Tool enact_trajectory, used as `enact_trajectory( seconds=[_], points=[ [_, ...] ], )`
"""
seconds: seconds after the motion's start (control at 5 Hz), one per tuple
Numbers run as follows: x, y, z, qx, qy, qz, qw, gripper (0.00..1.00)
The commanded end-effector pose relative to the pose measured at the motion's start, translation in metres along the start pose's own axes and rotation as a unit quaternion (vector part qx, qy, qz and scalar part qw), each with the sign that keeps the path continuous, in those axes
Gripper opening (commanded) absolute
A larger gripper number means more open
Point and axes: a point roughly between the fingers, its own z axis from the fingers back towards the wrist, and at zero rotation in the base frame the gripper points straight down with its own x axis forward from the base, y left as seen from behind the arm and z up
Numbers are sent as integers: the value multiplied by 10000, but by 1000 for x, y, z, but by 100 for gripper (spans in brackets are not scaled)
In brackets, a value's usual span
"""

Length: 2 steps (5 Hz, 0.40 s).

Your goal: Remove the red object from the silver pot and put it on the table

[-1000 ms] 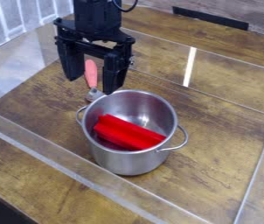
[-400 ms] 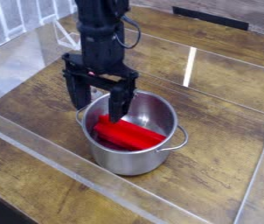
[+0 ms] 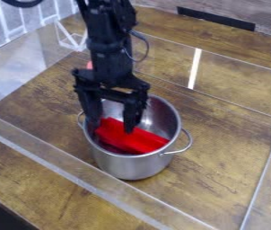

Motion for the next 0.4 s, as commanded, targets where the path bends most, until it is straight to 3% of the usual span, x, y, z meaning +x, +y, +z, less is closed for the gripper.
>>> enact_trajectory(
  seconds=[0.0,0.2],
  points=[
    [12,4,-8,-35,-282,-23,9996,100],
    [20,14,-20,-84,-347,-108,9993,100]
  ],
)
